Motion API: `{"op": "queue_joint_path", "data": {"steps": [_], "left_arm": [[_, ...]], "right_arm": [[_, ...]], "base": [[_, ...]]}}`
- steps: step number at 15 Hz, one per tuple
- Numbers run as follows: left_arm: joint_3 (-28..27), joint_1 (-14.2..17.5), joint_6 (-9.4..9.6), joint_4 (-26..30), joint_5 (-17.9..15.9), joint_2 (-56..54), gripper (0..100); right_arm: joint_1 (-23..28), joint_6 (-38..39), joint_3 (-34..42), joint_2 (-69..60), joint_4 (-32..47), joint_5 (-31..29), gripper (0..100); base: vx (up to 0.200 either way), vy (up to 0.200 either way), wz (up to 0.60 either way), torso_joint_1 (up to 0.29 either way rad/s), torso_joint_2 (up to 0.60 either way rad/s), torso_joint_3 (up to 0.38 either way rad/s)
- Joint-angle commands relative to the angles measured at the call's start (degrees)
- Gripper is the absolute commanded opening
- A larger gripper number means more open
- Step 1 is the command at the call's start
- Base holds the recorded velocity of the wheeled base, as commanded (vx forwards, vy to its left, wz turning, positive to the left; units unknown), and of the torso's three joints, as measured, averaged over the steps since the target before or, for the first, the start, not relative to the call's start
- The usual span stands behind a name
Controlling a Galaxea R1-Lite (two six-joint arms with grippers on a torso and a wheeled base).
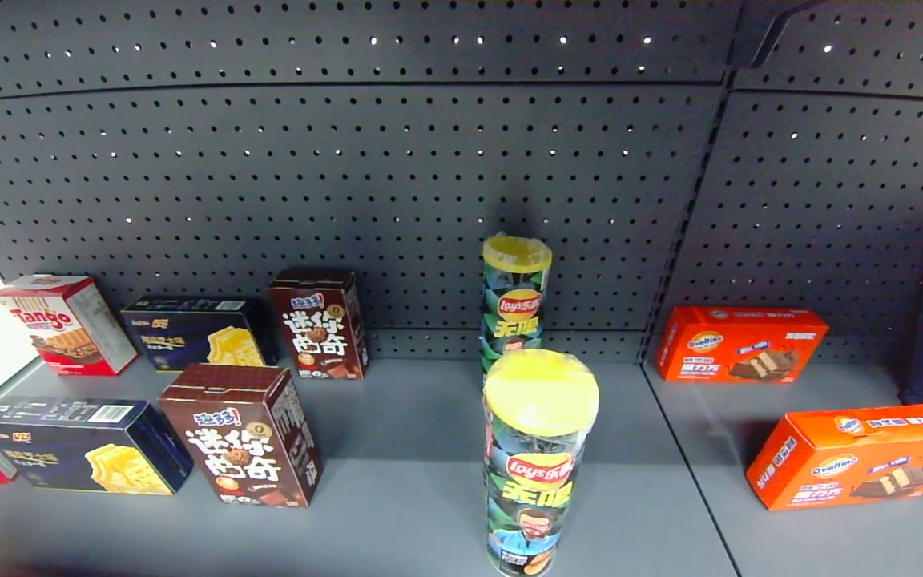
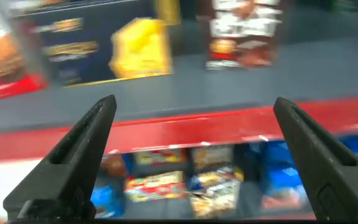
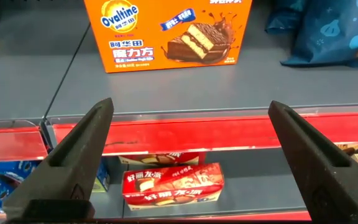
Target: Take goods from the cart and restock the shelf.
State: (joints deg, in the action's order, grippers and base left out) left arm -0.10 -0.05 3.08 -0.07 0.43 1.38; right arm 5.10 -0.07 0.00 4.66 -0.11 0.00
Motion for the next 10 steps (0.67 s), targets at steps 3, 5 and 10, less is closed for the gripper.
{"op": "queue_joint_path", "data": {"steps": [3, 5, 10], "left_arm": [[0.0, 0.0, -1.15, 0.0, 0.5, -1.2, 100], [0.0, 0.0, -3.61, -0.2, 1.1, -1.3, 100], [0.0, 0.0, -3.52, -0.1, 0.6, -1.3, 100]], "right_arm": [[0.0, 0.0, 0.0, 0.3, 0.0, 0.1, 100], [0.0, 0.0, 0.0, 0.3, -0.1, 0.0, 100], [-0.1, 0.0, 0.0, 0.3, 0.0, 0.0, 100]], "base": [[0.000, 0.000, 0.00, 0.000, 0.00, 0.000], [0.000, 0.000, 0.00, 0.000, 0.00, 0.000], [0.000, 0.000, 0.00, 0.000, 0.00, 0.000]]}}
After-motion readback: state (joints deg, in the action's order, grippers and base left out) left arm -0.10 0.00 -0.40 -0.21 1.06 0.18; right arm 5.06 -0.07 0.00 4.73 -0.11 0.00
